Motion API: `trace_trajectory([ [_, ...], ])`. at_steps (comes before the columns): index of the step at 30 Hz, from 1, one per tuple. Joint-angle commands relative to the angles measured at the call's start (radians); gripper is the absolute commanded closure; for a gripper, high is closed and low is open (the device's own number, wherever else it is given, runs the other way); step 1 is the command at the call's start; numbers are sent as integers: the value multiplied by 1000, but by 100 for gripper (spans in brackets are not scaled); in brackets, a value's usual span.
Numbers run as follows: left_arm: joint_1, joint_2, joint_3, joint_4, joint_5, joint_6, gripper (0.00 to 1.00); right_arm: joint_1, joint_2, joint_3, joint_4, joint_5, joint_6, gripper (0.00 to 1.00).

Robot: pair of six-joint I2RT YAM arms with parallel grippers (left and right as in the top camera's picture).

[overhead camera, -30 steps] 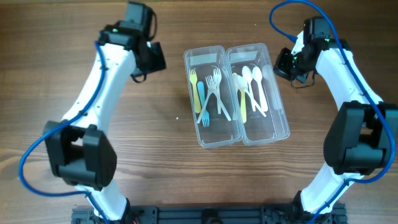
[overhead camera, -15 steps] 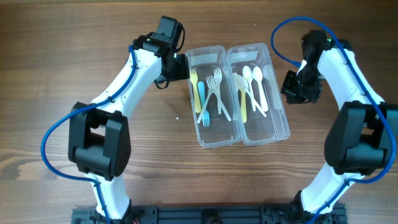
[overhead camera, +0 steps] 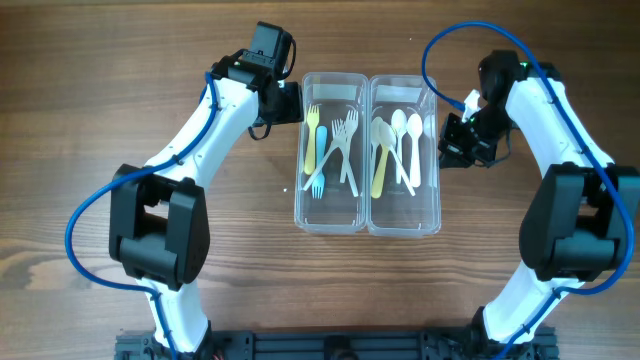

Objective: Pack container

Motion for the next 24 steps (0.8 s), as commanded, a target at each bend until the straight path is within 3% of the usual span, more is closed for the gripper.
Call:
trace_trajectory([
  [1, 0, -5, -3, 6, -8, 28, 42, 3, 1, -2, 110, 80, -3, 96],
  [5, 41, -22, 18, 5, -40, 23, 42, 0, -34, 27, 357, 255, -74, 95],
  [7, 73, -49, 47, 2, -40, 23, 42, 0, -68, 92, 402, 274, -130, 95],
  [14, 185, -278, 111, 12, -85, 31, 40, 0, -217, 385, 387, 276, -336, 96],
  [20, 203, -522, 111, 40, -245, 114, 36, 0, -430, 434, 406, 276, -424, 96],
  [24, 203, -663, 111, 16, -306, 113, 23, 0, -570, 433, 373, 276, -432, 94],
])
